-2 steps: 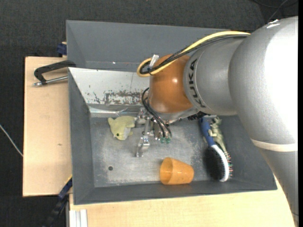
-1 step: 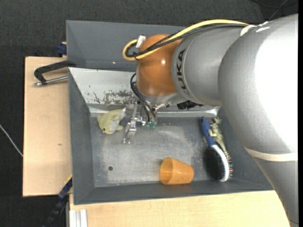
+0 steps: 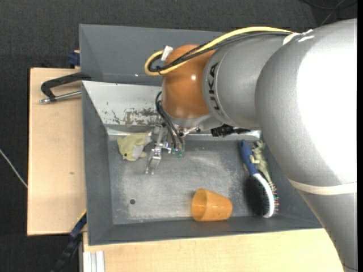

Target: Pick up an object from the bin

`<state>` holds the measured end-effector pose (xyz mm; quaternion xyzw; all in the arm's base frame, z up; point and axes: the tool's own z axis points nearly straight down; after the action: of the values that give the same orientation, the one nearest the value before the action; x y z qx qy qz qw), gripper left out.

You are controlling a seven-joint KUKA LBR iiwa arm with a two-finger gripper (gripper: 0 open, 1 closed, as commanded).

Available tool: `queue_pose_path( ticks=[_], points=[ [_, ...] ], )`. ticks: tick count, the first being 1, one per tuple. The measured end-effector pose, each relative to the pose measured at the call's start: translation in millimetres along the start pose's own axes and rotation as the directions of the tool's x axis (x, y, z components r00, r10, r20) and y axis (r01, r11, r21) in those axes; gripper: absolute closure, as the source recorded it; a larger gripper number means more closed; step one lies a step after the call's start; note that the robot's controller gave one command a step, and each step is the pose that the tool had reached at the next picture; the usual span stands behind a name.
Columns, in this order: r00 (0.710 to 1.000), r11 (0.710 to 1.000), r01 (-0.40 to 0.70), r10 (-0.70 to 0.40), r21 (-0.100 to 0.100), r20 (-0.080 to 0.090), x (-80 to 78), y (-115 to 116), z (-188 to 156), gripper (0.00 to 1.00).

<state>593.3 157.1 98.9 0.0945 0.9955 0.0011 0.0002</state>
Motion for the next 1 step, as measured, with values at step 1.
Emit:
queue_pose_path(
  ticks=[1],
  points=[
    [0.999,0.999,-0.044,0.044,-0.001,0.007,-5.1,27.0,26.0,0.0]
  ],
)
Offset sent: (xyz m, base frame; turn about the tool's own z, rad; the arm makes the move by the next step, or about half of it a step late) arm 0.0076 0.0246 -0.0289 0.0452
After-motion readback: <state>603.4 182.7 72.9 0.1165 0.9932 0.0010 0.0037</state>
